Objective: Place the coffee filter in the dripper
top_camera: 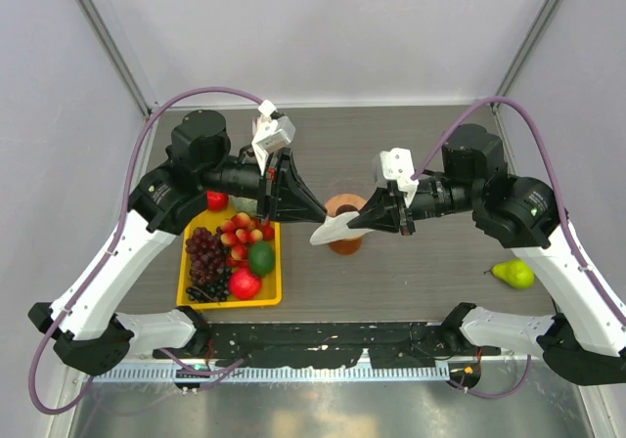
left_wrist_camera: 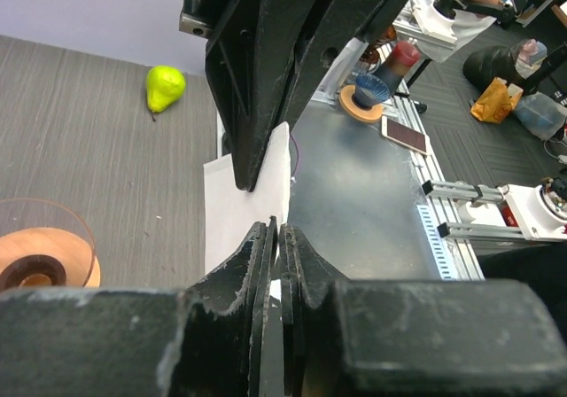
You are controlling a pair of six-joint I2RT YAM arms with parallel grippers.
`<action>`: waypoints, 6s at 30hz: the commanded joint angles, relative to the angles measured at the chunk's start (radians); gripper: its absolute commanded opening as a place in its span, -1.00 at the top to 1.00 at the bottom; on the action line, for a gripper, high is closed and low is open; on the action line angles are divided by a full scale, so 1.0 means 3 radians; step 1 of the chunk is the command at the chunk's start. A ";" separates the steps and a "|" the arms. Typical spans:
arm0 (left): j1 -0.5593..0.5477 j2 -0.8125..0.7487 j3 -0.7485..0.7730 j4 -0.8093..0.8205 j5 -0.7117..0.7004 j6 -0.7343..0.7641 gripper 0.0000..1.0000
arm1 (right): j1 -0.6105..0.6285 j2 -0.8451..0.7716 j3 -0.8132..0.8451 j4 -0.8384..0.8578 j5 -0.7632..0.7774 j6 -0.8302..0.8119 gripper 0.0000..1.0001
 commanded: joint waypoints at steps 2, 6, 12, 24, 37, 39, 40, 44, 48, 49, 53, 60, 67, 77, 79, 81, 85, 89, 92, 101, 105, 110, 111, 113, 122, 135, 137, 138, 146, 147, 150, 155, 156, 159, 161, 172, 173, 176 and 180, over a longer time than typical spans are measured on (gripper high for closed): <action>0.0018 -0.0041 -0.0019 0.0249 0.0162 -0.0110 0.70 | 0.0019 -0.0044 0.0127 0.0004 0.0013 -0.0036 0.90; 0.0023 -0.0056 -0.0055 0.0274 0.0192 -0.0130 0.63 | 0.0019 -0.0029 0.0138 0.0019 0.0018 -0.0025 0.90; 0.0018 -0.0066 -0.0075 0.0269 0.0213 -0.0130 0.46 | 0.0024 -0.0008 0.0148 0.0024 0.0018 -0.0025 0.90; 0.0018 -0.0005 -0.0060 0.0244 0.0070 -0.0130 1.00 | 0.0050 0.0028 0.0199 -0.0001 -0.0002 -0.0102 0.90; -0.0013 0.0061 -0.0080 0.0213 -0.0083 -0.0135 1.00 | 0.0137 0.0109 0.0255 0.0049 0.0013 -0.0108 0.90; -0.0023 0.0077 -0.0080 0.0213 -0.0094 -0.0140 1.00 | 0.0137 0.0125 0.0245 0.0100 0.0023 -0.0062 0.90; -0.0023 0.0082 -0.0091 0.0208 -0.0089 -0.0145 1.00 | 0.0136 0.0135 0.0240 0.0111 0.0049 -0.0051 0.90; -0.0034 0.0087 -0.0091 0.0193 -0.0119 -0.0135 1.00 | 0.0137 0.0150 0.0194 0.0172 0.0121 -0.0031 0.90; -0.0044 0.0097 -0.0101 0.0177 -0.0150 -0.0150 1.00 | 0.0142 0.0166 0.0148 0.0290 0.0166 0.0087 0.90; -0.0054 0.0097 -0.0106 0.0177 -0.0155 -0.0145 1.00 | 0.0142 0.0166 0.0138 0.0325 0.0182 0.0112 0.90; -0.0074 0.0092 -0.0131 0.0177 -0.0160 -0.0145 1.00 | 0.0142 0.0181 0.0097 0.0418 0.0228 0.0184 0.90; 0.0017 0.0077 -0.0162 0.0330 -0.0064 -0.0410 0.96 | 0.0137 0.0161 0.0066 0.0408 0.0218 0.0088 0.90; 0.0380 -0.0056 -0.0178 0.0239 0.0070 -0.0345 0.27 | 0.0136 -0.0013 -0.0031 0.0229 0.0177 -0.0138 0.90; 0.0391 -0.0383 -0.0356 0.0423 -0.0094 0.0054 -0.10 | 0.0136 -0.0054 -0.0077 0.0280 0.0131 -0.0097 0.90; 0.0355 -0.0399 -0.0367 0.0397 -0.0099 0.0151 -0.13 | 0.0136 -0.0049 -0.0077 0.0275 0.0100 -0.0097 0.90; 0.0294 -0.0404 -0.0357 0.0321 -0.0170 0.0258 -0.16 | 0.0136 -0.0039 -0.0067 0.0275 0.0080 -0.0087 0.90; 0.0105 -0.0384 -0.0311 0.0132 -0.0349 0.0519 -0.20 | 0.0131 -0.0008 -0.0046 0.0290 0.0024 -0.0061 0.90; 0.0038 -0.0348 -0.0321 0.0116 -0.0436 0.0545 -0.13 | 0.0142 -0.0003 -0.0031 0.0285 0.0008 -0.0066 0.90; 0.0008 -0.0322 -0.0316 0.0111 -0.0452 0.0570 -0.07 | 0.0142 0.0007 -0.0026 0.0290 -0.0012 -0.0051 0.90; -0.0141 -0.0266 -0.0275 -0.0119 -0.0575 0.0903 0.03 | 0.0142 0.0012 0.0015 0.0321 -0.0012 -0.0031 0.90; -0.0141 -0.0276 -0.0295 -0.0155 -0.0651 0.0969 0.03 | 0.0142 0.0017 0.0020 0.0310 0.0008 -0.0025 0.90; -0.0151 -0.0291 -0.0362 -0.0170 -0.0886 0.1020 -0.11 | 0.0147 0.0033 0.0035 0.0321 -0.0007 -0.0010 0.90; -0.0151 -0.0286 -0.0362 -0.0165 -0.0886 0.1031 -0.11 | 0.0142 0.0033 0.0030 0.0331 -0.0012 -0.0005 0.90; -0.0156 -0.0297 -0.0397 -0.0150 -0.0861 0.1051 -0.09 | 0.0147 0.0033 0.0030 0.0356 -0.0007 0.0026 0.90; -0.0161 -0.0450 -0.0796 0.0341 -0.0667 0.0581 -0.10 | 0.0142 0.0002 0.0015 0.0540 0.0075 0.0123 0.90; -0.0090 -0.0522 -0.0981 0.0765 -0.0708 0.0279 0.68 | 0.0136 -0.0064 -0.0082 0.0663 0.0121 0.0251 0.90; -0.0049 -0.0496 -0.0930 0.0740 -0.0616 0.0309 0.88 | 0.0136 -0.0069 -0.0082 0.0628 0.0141 0.0225 0.90; -0.0034 -0.0496 -0.0894 0.0694 -0.0615 0.0340 0.93 | 0.0131 -0.0080 -0.0082 0.0612 0.0146 0.0175 0.91; 0.0079 -0.0419 -0.0990 0.0816 -0.0605 -0.0496 -0.17 | 0.0136 -0.0289 -0.0301 0.0944 0.0447 0.0061 0.90; 0.0104 -0.0399 -0.1041 0.0933 -0.0590 -0.0680 -0.21 | 0.0136 -0.0299 -0.0332 0.1005 0.0473 0.0046 0.90; 0.0237 -0.0353 -0.1195 0.1209 -0.0595 -0.1136 -0.27 | 0.0136 -0.0361 -0.0445 0.1220 0.0586 0.0021 0.90; 0.0406 -0.0281 -0.1277 0.1516 -0.0585 -0.1678 -0.36 | 0.0142 -0.0381 -0.0532 0.1374 0.0739 -0.0020 0.90; 0.0431 -0.0261 -0.1297 0.1583 -0.0575 -0.1786 -0.38 | 0.0142 -0.0376 -0.0542 0.1379 0.0775 -0.0030 0.90; 0.0462 -0.0225 -0.1384 0.1864 -0.0503 -0.2103 -0.39 | 0.0147 -0.0397 -0.0598 0.1446 0.0836 -0.0066 0.90; 0.0457 -0.0210 -0.1430 0.2043 -0.0452 -0.2262 -0.38 | 0.0147 -0.0387 -0.0629 0.1491 0.0913 -0.0071 0.90; 0.0513 -0.0102 -0.1558 0.2310 -0.0401 -0.2733 -0.28 | 0.0198 -0.0427 -0.0793 0.1819 0.1271 -0.0097 0.90; 0.0539 -0.0092 -0.1578 0.2320 -0.0396 -0.2758 -0.29 | 0.0208 -0.0427 -0.0813 0.1849 0.1302 -0.0102 0.90; 0.0626 -0.0092 -0.1624 0.2289 -0.0396 -0.2855 -0.42 | 0.0208 -0.0443 -0.0818 0.1855 0.1327 -0.0133 0.90; 0.0687 -0.0112 -0.1681 0.2284 -0.0396 -0.2922 -0.44 | 0.0239 -0.0478 -0.0854 0.1880 0.1394 -0.0209 0.90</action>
